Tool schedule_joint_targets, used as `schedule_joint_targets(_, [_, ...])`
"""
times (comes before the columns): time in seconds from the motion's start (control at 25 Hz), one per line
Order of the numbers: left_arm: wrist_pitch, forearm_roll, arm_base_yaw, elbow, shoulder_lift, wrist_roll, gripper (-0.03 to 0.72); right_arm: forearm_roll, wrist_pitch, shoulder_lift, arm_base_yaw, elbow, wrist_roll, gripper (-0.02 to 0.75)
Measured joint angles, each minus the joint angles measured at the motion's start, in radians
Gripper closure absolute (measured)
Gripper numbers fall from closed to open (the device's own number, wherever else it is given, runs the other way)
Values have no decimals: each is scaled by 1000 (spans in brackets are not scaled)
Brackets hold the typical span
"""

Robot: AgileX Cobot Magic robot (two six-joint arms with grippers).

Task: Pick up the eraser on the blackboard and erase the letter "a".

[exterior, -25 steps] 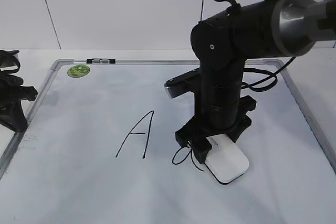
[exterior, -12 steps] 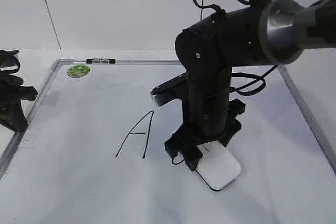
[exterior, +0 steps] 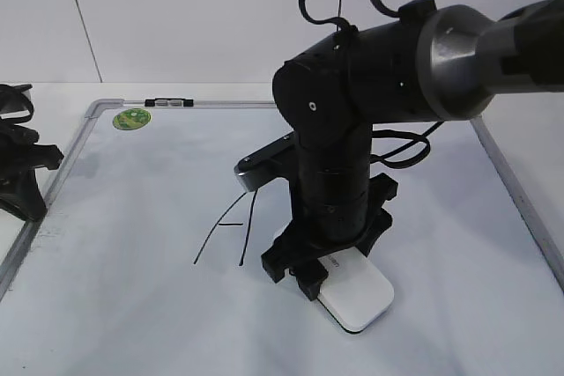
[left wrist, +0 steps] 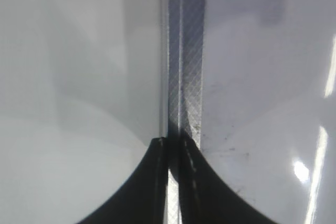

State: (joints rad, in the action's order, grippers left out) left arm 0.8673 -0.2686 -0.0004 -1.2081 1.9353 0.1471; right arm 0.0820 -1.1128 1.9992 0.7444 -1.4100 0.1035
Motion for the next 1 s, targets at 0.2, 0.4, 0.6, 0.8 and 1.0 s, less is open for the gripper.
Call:
schedule_joint_targets(0.2, [0,0,0,0,0,0,668,-24,-6,0,2,-1,-15,175])
schedule_joint_targets(0.4, [0,0,0,0,0,0,667,-46,-13,2,2,-1,-38,175])
schedule_joint_targets(0.6, [0,0,0,0,0,0,667,-70,-24,2,2,-1,-67,175])
schedule_joint_targets(0.8, [0,0,0,0,0,0,667,-65,-29,2,2,-2,-67,175])
schedule_joint_targets(1.0, [0,0,0,0,0,0,666,-29,-30,2,10,-2,-29,175])
